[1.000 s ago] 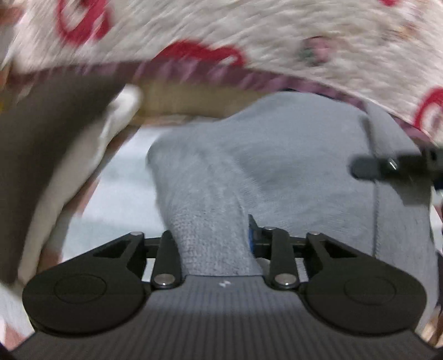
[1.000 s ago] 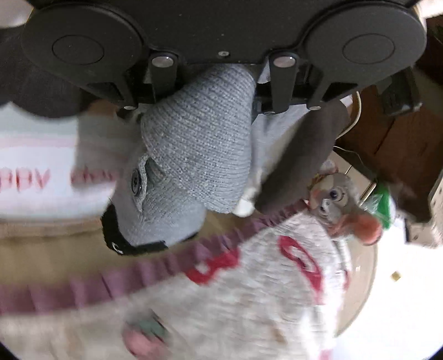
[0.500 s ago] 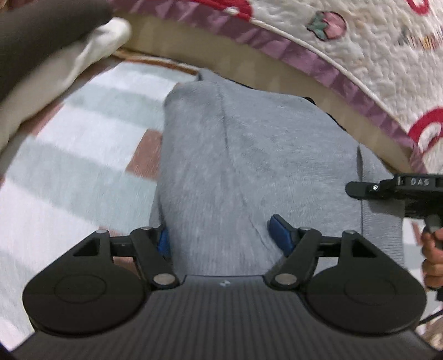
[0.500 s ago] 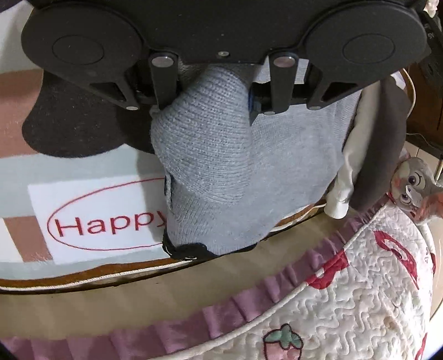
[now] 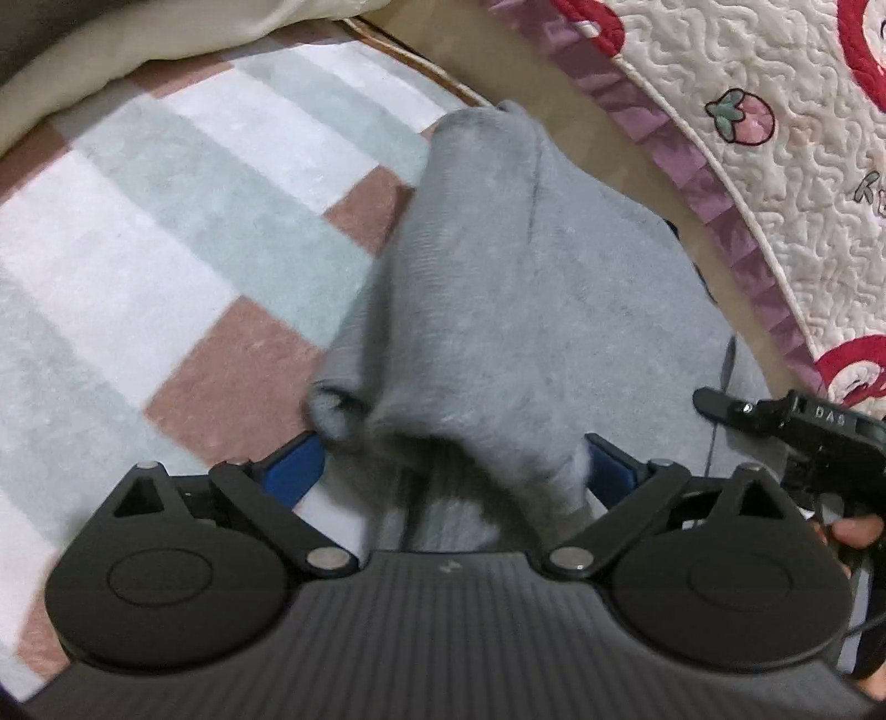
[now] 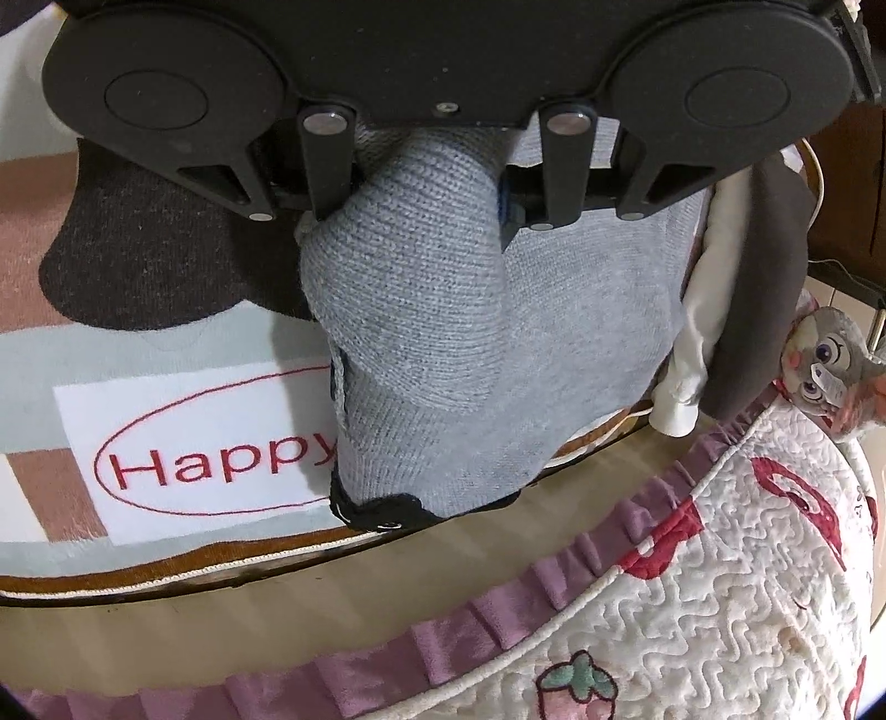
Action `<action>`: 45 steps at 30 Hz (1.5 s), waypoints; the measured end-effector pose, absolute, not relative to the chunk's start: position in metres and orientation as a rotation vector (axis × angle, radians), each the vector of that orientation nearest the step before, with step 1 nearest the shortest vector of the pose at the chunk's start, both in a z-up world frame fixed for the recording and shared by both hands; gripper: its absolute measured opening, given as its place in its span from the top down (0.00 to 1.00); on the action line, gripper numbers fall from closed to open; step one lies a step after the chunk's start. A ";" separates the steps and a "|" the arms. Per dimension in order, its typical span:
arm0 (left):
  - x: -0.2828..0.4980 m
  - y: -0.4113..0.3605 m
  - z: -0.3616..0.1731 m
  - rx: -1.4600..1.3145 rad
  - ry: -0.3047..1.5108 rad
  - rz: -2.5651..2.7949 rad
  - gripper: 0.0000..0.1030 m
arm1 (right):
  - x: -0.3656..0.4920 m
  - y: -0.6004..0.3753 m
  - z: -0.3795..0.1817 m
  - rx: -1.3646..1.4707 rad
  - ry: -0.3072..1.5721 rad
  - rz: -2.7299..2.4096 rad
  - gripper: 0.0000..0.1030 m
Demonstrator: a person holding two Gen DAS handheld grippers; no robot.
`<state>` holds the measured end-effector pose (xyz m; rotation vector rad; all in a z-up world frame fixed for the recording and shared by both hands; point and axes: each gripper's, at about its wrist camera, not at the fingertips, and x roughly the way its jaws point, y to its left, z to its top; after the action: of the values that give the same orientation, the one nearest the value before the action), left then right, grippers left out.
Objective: Fold clothes
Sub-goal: 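Pinch the folded sweater with the right gripper while the left gripper presses it, then grasp the folded grey sweater bundle with both grippers and lift it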
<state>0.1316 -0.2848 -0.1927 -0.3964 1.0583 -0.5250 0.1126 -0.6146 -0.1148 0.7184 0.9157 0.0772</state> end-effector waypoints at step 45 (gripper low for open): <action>0.100 -0.231 -0.102 -0.083 0.599 -0.735 0.63 | 0.066 -0.503 -0.008 0.599 0.516 0.358 0.65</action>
<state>0.1003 -0.2309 -0.1017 -0.0832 0.5989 -0.7350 0.0656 -0.5032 -0.0083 0.5987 0.5158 0.3576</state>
